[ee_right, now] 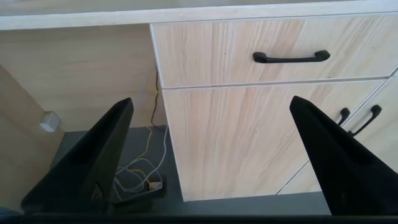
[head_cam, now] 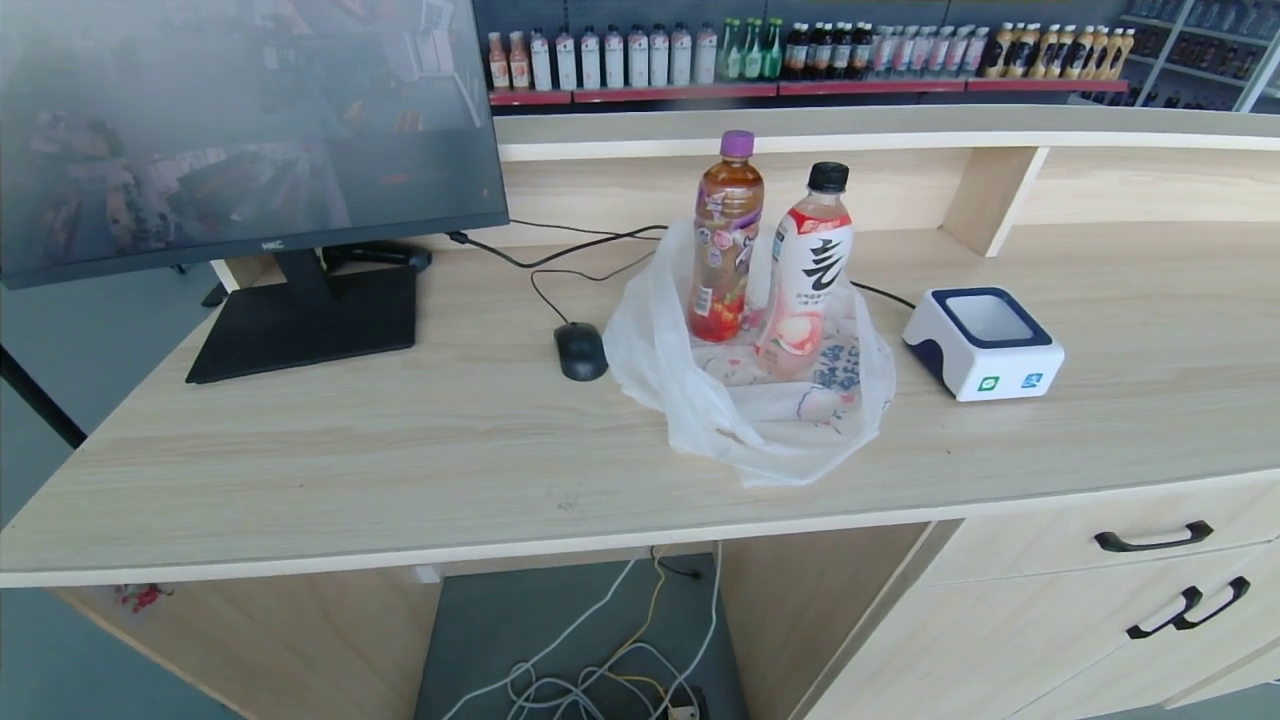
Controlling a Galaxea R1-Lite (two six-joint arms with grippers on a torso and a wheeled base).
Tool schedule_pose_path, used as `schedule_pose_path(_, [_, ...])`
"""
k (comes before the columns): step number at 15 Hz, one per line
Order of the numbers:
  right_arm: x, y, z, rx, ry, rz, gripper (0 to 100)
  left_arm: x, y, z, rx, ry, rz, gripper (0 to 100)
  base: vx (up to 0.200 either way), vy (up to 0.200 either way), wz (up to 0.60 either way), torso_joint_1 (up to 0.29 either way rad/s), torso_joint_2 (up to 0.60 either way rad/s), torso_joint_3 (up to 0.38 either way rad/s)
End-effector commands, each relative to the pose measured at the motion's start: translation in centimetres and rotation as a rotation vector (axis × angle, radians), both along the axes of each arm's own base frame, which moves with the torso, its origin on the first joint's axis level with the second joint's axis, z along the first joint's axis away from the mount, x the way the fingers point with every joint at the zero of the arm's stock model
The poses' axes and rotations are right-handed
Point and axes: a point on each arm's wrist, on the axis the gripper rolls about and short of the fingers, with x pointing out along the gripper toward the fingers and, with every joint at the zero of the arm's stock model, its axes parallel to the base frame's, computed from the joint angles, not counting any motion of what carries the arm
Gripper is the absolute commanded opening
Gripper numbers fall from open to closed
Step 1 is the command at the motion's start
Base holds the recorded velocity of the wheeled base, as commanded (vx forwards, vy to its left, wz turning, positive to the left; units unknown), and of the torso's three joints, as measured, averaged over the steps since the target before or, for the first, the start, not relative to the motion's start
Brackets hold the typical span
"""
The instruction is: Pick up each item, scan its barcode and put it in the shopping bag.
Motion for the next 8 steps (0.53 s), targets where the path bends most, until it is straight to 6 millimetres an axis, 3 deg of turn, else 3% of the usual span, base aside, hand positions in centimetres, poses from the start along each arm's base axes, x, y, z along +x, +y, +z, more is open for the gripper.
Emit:
schedule_pose_path(1, [0.01, 0.0, 0.01, -0.002, 0.002, 0.0, 100, 0.0, 0.0, 0.0, 0.001, -0.001, 0.0, 100, 0.0, 0.0, 0.0, 0.0, 0.0, 0.0])
schedule_pose_path(3, [0.01, 0.0, 0.01, 0.0, 0.002, 0.001, 100, 0.0, 0.0, 0.0, -0.002, -0.001, 0.0, 100, 0.0, 0.0, 0.0, 0.0, 0.0, 0.0])
schedule_pose_path(8, [0.01, 0.0, 0.01, -0.006, 0.002, 0.001, 100, 0.01, 0.0, 0.0, -0.007, 0.001, 0.0, 100, 0.0, -0.2, 0.0, 0.007, 0.01, 0.003])
